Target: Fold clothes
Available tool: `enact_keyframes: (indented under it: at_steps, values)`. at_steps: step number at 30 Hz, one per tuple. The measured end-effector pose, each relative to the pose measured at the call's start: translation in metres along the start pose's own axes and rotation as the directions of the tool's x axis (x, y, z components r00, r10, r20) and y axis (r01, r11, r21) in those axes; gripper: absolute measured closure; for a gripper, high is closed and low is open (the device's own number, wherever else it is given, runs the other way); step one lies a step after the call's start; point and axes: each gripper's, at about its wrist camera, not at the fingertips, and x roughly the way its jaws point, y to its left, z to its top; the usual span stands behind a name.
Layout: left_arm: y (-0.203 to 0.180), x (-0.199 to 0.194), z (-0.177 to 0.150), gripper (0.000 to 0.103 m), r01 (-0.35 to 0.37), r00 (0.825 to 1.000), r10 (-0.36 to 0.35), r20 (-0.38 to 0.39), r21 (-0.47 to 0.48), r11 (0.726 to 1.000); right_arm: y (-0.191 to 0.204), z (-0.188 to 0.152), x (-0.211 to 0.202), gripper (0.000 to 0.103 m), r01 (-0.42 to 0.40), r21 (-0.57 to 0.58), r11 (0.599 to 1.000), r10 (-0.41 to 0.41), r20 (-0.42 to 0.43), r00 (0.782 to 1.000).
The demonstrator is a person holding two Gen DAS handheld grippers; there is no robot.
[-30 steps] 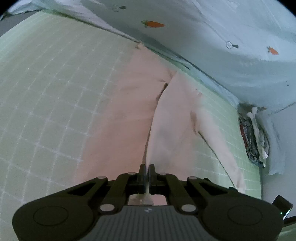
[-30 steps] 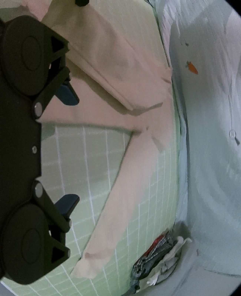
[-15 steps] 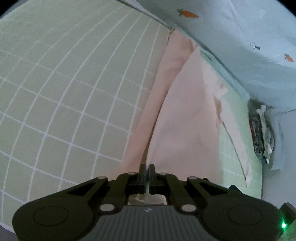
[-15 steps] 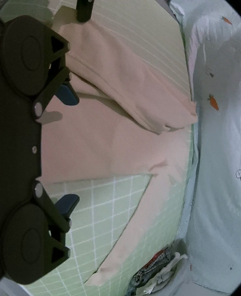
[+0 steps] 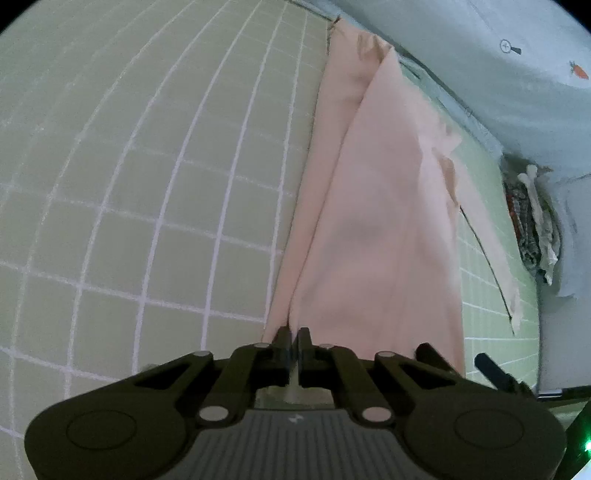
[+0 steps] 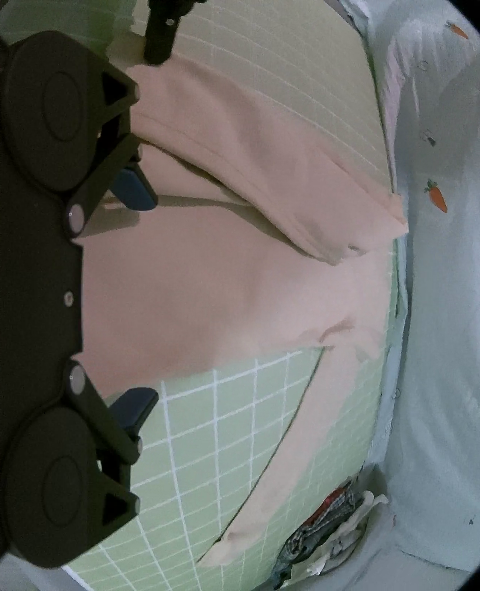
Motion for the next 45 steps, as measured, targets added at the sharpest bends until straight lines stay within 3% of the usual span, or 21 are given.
enact_keyframes:
  at_steps: [3,5,7,9,11,15,20,26,28,36,45]
  values:
    - [-0.015,-0.019,0.012,0.087,-0.033,0.998,0.031,0.057,0.021,0.999,-0.012,0.017,-0.004,0.000,-0.012,0.023,1.000,0.012,0.027,1.000]
    - [-0.027,-0.034,0.020,0.064,-0.055,0.993,0.051,0.104,0.033,0.998,-0.022,0.030,-0.006,0.000,-0.020,0.032,0.999,0.018,0.052,0.998]
    - [-0.043,-0.044,0.028,0.052,-0.096,0.983,0.085,0.163,0.055,0.994,-0.036,0.043,-0.002,0.000,-0.031,0.049,0.998,0.028,0.067,0.997]
    - [-0.060,-0.051,0.032,0.041,-0.139,0.967,0.117,0.225,0.084,0.987,-0.053,0.050,0.004,0.000,-0.050,0.089,0.995,0.044,0.064,0.997]
    - [-0.078,-0.054,0.036,0.020,-0.187,0.949,0.151,0.278,0.108,0.976,-0.071,0.056,0.012,0.000,-0.066,0.130,0.989,0.059,0.058,0.997]
    - [-0.113,-0.047,0.038,0.012,-0.314,0.908,0.253,0.335,0.141,0.939,-0.116,0.055,0.039,0.000,-0.083,0.247,0.966,0.089,-0.014,0.996]
    - [-0.144,-0.029,0.038,0.011,-0.436,0.871,0.360,0.335,0.188,0.880,-0.172,0.047,0.066,0.000,-0.031,0.381,0.924,0.056,-0.055,0.997]
    - [-0.170,-0.014,0.040,0.011,-0.518,0.833,0.439,0.335,0.197,0.833,-0.228,0.039,0.089,0.000,0.155,0.489,0.859,-0.116,-0.109,0.987]
    - [-0.174,-0.009,0.042,0.011,-0.530,0.829,0.455,0.324,0.200,0.824,-0.241,0.039,0.094,0.000,0.204,0.500,0.842,-0.178,-0.100,0.979]
    - [-0.190,0.010,0.048,0.011,-0.577,0.810,0.518,0.276,0.217,0.788,-0.277,0.050,0.115,0.000,0.245,0.564,0.789,-0.263,-0.051,0.964]
    - [-0.197,0.026,0.056,0.011,-0.569,0.819,0.517,0.248,0.244,0.785,-0.302,0.065,0.133,0.000,0.302,0.577,0.758,-0.325,-0.068,0.943]
